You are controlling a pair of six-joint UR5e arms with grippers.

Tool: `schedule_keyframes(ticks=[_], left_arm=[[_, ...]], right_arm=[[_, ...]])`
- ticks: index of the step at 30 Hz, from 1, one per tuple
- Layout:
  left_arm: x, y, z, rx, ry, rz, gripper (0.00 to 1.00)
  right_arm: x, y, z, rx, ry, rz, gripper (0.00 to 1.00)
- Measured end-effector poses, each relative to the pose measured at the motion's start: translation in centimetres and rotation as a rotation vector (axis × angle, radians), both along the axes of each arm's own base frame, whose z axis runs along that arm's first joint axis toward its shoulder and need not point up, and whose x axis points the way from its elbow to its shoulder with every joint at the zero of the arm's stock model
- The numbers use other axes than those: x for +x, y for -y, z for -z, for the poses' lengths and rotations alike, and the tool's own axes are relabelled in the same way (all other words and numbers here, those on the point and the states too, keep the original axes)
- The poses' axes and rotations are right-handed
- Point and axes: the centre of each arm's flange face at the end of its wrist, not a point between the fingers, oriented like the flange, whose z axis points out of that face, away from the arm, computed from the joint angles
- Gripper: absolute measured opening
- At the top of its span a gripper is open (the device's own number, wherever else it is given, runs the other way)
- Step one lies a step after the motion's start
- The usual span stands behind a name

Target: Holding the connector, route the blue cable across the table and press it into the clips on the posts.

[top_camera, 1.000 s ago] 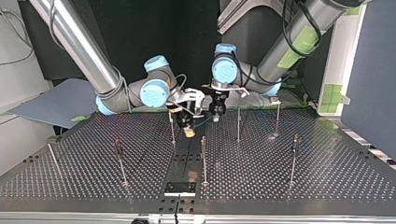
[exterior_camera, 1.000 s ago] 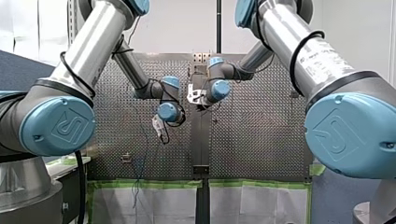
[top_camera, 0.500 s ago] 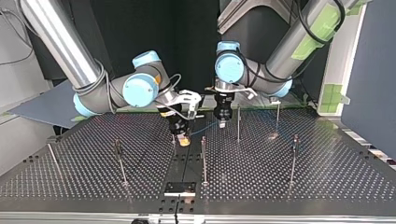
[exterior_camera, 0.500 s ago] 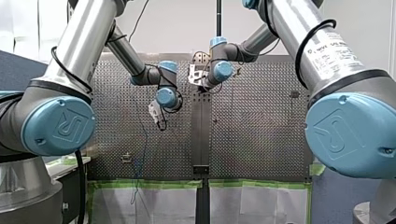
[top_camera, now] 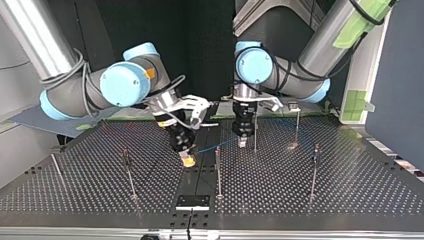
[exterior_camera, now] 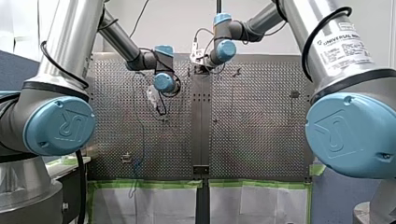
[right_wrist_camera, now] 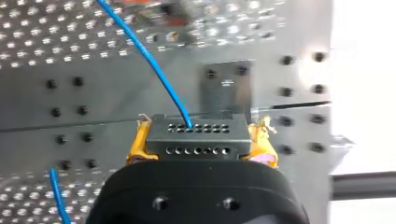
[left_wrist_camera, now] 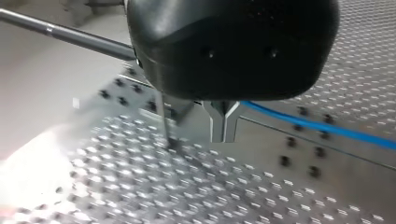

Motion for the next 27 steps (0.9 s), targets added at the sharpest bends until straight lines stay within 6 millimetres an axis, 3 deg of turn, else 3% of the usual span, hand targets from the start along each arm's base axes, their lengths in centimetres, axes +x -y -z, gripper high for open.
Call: schedule_keyframes(ticks=[10,17,27], left_arm=[[-1.3,-0.9,-4.6,-0.026,0.072,0.009,0.02],[-2.0,-1.1,-7.5,-0.038,0.133,0.05,0.02],[0.1,-0.5,-5.5,-0.009,0.118,0.104,0.02]], right_arm=[[-1.7,-2.2,-5.1,-0.052,0.043,-0.001,0.0],[-2.6,-2.3,-3.4,-0.026,0.02,0.009,0.0],[-3.0,-1.7,-2.4,-0.011,0.009,0.019,0.0]])
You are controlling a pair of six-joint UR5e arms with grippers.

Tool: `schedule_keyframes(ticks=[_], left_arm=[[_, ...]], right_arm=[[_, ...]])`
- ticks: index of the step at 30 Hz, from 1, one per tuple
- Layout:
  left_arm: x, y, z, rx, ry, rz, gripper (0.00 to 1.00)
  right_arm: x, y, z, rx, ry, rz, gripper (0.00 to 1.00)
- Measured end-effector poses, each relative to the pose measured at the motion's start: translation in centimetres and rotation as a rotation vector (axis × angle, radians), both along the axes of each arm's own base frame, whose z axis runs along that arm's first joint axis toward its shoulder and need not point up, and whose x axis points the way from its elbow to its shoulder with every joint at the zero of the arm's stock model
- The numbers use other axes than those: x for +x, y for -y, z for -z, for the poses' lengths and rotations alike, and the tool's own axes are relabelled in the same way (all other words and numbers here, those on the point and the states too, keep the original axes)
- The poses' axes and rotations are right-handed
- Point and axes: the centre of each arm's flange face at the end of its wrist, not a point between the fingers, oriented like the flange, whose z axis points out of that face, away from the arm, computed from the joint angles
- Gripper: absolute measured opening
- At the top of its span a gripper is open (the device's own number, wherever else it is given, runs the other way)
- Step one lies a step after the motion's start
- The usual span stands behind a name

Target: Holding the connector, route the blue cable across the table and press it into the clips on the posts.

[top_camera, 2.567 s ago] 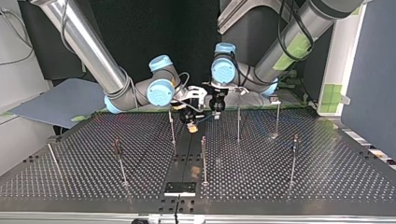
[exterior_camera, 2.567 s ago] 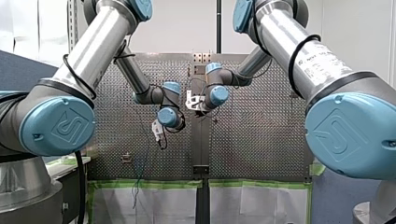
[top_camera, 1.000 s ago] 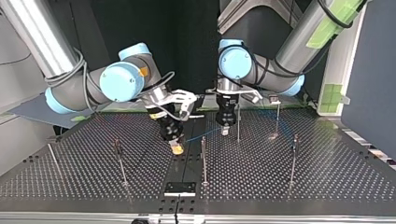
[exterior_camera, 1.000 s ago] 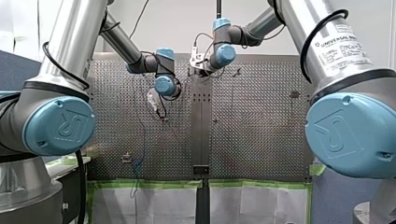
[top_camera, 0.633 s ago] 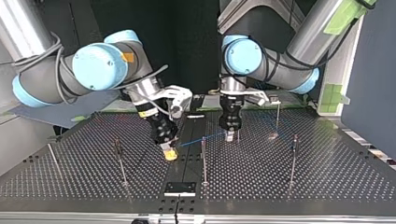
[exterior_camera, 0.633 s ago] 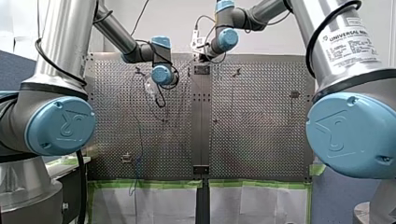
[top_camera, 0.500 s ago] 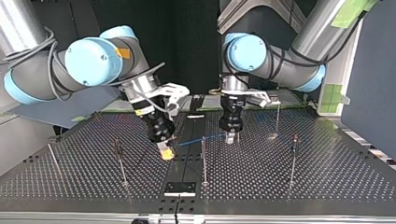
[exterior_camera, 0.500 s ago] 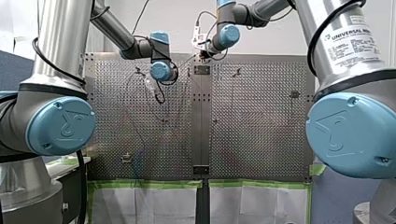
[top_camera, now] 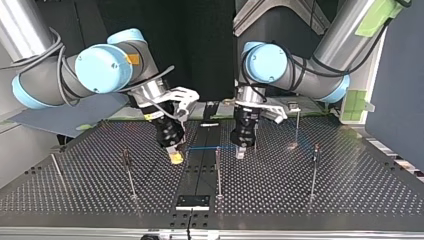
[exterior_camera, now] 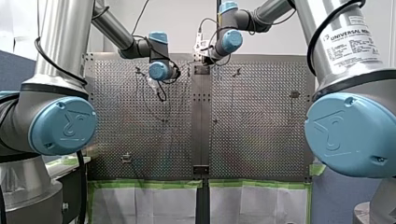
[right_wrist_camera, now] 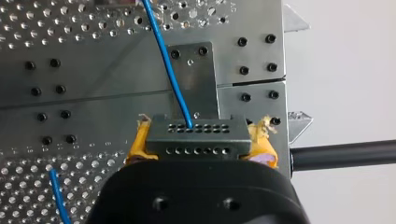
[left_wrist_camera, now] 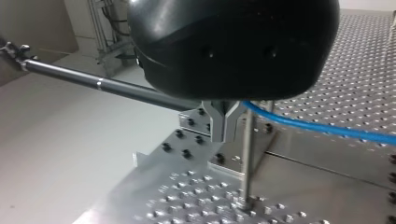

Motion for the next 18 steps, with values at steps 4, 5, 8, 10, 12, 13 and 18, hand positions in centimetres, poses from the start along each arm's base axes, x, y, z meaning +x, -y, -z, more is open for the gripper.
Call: schedule_keyframes(ticks=[4,5,8,10,12,13,18], left_arm=[[1.2,0.2,1.1,0.006,-0.002,0.007,0.02],[1.4,0.2,1.1,0.006,-0.001,0.006,0.02],[2.0,0.0,1.1,0.007,0.004,0.004,0.02],[2.3,-0.2,1.0,0.008,0.009,0.006,0.02],[2.7,-0.4,0.9,0.009,0.012,0.008,0.02],[2.9,-0.5,0.9,0.01,0.012,0.009,0.02],[4.2,-0.3,1.4,0.037,-0.009,0.013,0.02]], right_arm=[[-0.1,0.5,0.7,0.007,-0.006,0.004,0.0],[0.0,0.7,1.0,0.011,-0.01,0.004,0.0],[0.2,1.3,2.1,0.022,-0.019,0.004,0.0],[0.2,1.5,2.4,0.024,-0.019,0.003,0.0],[0.2,1.8,2.6,0.023,-0.017,0.002,0.0],[0.2,2.0,2.6,0.022,-0.016,0.0,0.0],[0.0,2.8,3.1,0.023,-0.007,-0.002,0.0]])
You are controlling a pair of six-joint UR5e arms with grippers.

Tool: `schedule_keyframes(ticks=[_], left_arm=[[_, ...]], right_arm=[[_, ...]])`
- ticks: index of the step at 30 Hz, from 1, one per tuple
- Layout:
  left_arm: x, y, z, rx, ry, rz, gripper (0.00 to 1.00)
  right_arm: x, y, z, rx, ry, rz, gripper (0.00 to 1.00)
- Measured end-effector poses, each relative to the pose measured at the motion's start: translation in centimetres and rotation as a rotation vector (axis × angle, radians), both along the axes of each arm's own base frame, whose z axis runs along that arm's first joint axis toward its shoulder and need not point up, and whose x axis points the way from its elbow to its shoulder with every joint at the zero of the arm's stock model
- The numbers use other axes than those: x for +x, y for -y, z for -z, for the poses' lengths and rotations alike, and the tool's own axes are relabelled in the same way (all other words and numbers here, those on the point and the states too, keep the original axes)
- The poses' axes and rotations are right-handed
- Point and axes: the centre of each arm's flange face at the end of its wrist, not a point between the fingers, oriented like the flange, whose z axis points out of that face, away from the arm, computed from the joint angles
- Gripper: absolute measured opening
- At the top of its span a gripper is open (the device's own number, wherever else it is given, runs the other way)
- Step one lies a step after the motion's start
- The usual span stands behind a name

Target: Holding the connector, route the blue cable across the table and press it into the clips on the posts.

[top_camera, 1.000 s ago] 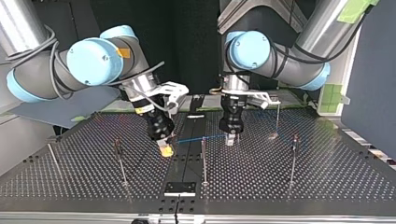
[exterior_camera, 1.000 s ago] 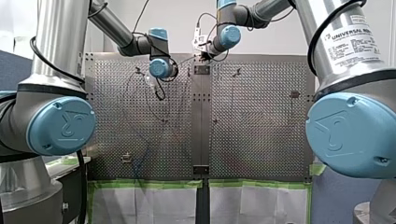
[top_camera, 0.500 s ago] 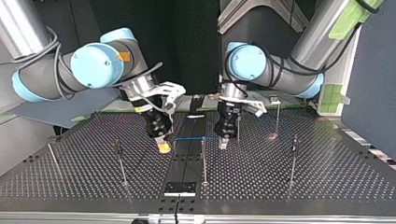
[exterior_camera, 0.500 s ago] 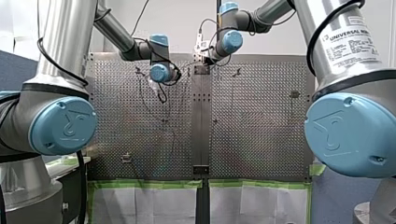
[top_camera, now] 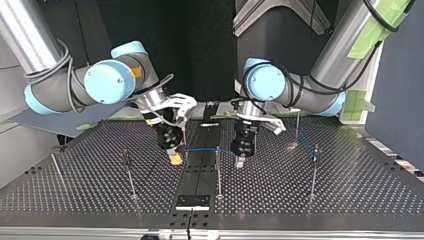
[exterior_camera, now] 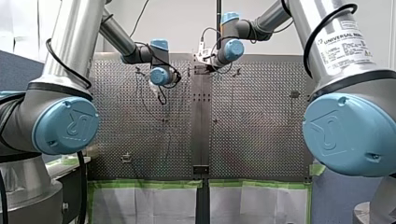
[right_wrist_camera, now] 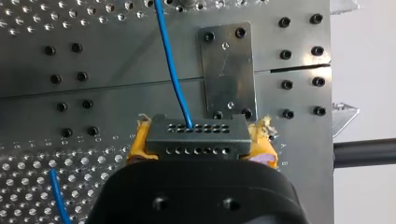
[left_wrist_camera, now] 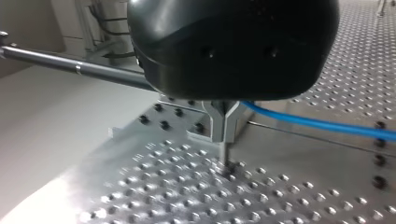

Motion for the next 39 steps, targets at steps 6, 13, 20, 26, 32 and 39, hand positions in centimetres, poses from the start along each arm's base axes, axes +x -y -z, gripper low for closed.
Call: schedule_keyframes(ticks=[6,13,20,26,32,39], left_arm=[[2.0,0.2,0.4,0.011,-0.001,-0.006,0.02],[3.8,-0.5,-1.5,0.001,0.032,-0.024,0.02],[4.4,-1.1,-2.4,-0.001,0.041,-0.035,0.02],[4.2,-1.2,-2.1,0.009,0.016,-0.036,0.02],[3.7,-0.9,-1.6,0.032,-0.019,-0.033,0.66],[3.1,-0.5,-1.2,0.066,-0.054,-0.028,1.0]], right_arm=[[-0.6,1.4,0.2,-0.003,0.024,0.002,0.0],[-1.7,3.2,0.3,-0.006,0.052,0.01,0.0],[-2.7,4.6,0.8,-0.001,0.056,0.025,0.0],[-3.1,5.1,0.9,-0.001,0.056,0.031,0.0],[-3.2,5.2,0.9,0.001,0.055,0.028,0.0],[-3.3,5.2,0.9,0.001,0.055,0.028,0.0]])
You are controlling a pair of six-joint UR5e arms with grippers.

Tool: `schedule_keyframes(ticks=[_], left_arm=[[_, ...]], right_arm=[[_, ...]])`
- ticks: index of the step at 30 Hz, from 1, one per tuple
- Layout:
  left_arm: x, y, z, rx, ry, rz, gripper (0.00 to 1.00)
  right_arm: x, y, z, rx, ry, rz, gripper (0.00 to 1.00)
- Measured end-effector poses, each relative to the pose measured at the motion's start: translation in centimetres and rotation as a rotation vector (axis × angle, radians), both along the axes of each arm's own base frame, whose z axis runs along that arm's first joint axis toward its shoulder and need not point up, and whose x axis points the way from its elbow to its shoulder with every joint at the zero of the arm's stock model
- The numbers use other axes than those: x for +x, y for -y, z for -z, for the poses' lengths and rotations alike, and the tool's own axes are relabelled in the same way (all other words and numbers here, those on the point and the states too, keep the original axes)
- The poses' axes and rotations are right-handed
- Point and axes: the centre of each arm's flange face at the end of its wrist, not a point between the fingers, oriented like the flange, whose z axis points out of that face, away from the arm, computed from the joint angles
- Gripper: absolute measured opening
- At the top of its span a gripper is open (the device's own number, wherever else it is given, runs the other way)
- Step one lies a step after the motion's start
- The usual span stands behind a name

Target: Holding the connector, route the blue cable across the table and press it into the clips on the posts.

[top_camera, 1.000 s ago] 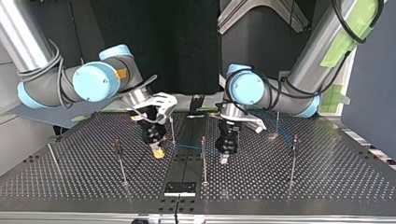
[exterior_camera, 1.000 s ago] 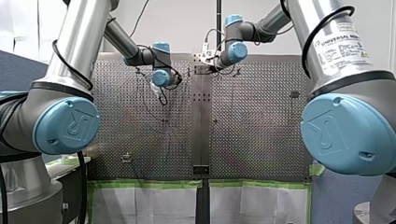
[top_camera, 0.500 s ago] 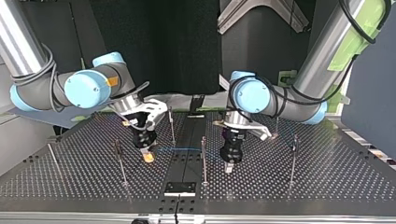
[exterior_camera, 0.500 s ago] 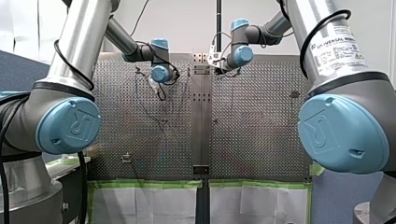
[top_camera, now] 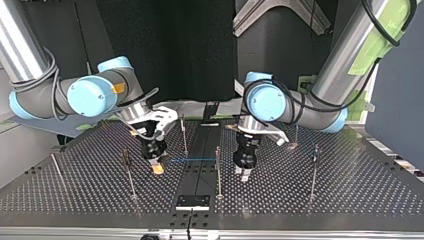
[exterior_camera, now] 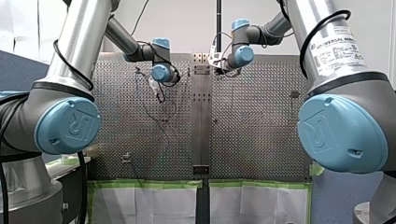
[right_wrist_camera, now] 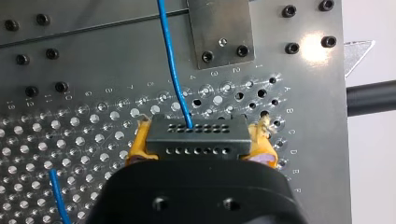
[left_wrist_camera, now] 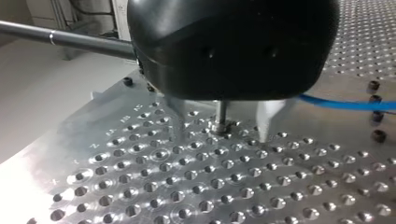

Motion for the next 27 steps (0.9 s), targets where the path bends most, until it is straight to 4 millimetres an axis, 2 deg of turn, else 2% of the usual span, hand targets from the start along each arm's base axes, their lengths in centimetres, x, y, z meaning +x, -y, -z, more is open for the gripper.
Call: schedule_keyframes(ticks=[15,27], left_arm=[[-2.2,0.3,-0.1,0.071,-0.092,-0.012,1.0],[-6.9,1.0,-0.9,0.097,-0.127,0.028,1.0]], right_arm=[[-0.1,0.1,0.0,0.001,-0.001,0.001,0.0],[-0.1,0.0,0.0,0.004,-0.002,0.002,0.0]])
